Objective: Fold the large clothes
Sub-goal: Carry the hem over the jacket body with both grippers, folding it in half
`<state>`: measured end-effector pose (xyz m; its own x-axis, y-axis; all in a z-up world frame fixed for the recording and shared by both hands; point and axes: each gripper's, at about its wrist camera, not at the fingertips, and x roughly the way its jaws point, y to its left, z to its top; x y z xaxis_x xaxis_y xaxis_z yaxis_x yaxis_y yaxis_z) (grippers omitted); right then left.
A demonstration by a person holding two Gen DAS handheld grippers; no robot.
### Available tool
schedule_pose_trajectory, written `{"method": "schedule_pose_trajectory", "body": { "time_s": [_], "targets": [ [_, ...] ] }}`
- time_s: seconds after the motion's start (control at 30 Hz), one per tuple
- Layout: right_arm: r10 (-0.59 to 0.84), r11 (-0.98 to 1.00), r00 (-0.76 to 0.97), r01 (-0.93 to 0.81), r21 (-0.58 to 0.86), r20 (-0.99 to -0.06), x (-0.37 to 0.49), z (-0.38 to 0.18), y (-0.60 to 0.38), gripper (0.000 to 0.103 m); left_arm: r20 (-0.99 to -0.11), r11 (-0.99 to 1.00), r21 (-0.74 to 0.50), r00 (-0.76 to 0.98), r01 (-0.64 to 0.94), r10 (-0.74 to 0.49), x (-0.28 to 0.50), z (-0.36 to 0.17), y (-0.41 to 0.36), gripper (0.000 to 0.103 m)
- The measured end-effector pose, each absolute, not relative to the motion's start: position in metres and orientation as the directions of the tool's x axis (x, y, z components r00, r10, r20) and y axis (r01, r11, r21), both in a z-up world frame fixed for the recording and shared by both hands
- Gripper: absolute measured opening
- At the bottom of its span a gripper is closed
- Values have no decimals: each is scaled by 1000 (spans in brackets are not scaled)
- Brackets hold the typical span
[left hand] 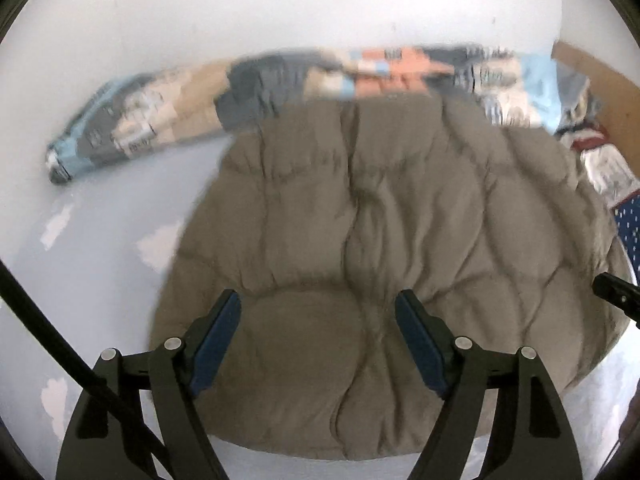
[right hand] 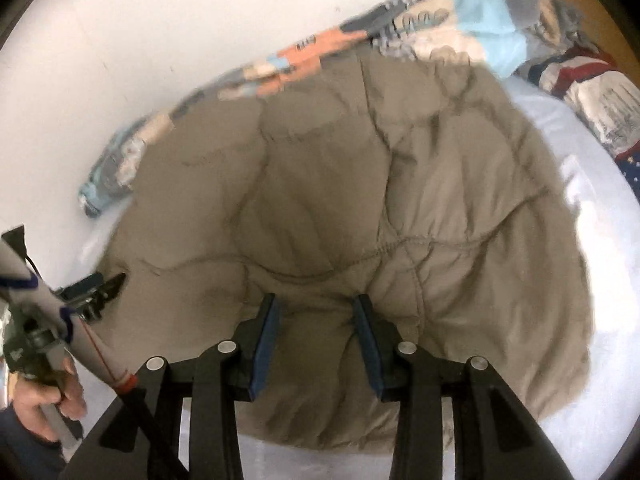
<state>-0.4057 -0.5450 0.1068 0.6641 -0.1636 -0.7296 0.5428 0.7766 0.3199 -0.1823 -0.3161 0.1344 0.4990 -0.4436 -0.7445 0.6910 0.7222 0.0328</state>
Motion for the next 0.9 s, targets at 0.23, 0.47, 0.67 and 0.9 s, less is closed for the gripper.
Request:
{"method": "schedule_pose_trajectory", "body": {
  "time_s": [0.23,0.47,0.67,0.9],
  "targets": [
    [-219,832,703,497,248,-676,-379,144,-523,41,-775,685,45,458,727,-436,-183,121,-357,79],
    [-203,812,628,536,228,-752,-328,92,-538,42,-831,695,13,394,719,-392,-168,90,-371,81],
    [-178,798,606,550,246,-776,-325,91,-543,42,-825,698,-30,376,715,-421,-173,106,-357,79],
    [-246,785,627,576,227,-739,-394,135,-540,41,-805,783,-93,416,615,-423,-167,144,-287,79]
  ]
}}
